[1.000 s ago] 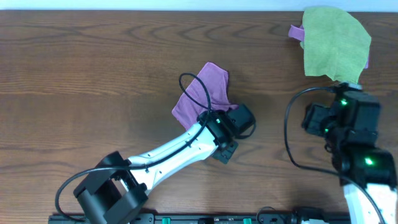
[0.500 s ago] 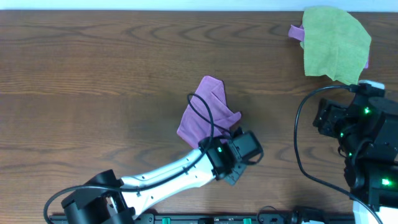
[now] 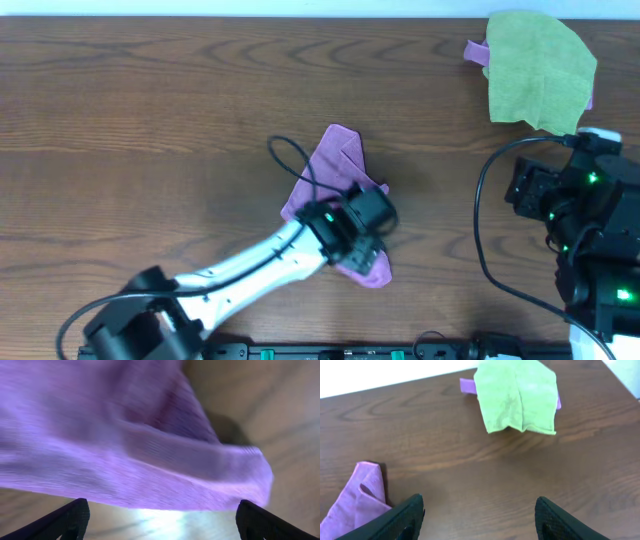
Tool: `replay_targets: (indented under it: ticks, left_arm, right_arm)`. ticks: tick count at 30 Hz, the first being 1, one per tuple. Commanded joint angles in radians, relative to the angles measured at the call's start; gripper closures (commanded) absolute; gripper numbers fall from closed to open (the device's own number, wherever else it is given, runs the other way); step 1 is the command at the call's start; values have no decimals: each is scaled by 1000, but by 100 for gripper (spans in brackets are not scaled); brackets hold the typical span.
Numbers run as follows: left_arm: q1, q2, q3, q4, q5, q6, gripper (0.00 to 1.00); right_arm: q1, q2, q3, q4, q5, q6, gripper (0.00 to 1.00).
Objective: Fold the cloth
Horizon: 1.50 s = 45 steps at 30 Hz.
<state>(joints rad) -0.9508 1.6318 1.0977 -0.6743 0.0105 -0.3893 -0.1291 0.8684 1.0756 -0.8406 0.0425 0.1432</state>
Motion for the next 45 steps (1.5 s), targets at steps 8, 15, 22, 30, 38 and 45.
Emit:
replay_targets:
  ticks: [8,15,22,30,38,45]
  left_arm:
    - [94,-33,-39,10,-40,79,38]
    - [121,-33,-42,12,-113,80,94]
    - [214,-16,-102,31,-67,80,94]
    - [219,-15,-187,155,16,98,94]
    - [219,62,-201,216,17,98,94]
    - [222,129,-201,230,17,98,94]
  right_arm:
    - [-9,-5,28,2,13,-22,36]
    - [-9,15,28,-2,14,-21,83]
    - [-9,27,28,-1,13,-21,94]
    - [-9,29,28,-1,13,-21,98]
    - [-9,29,28,-2,6,-21,93]
    - [-9,29,28,-19,-2,-21,94]
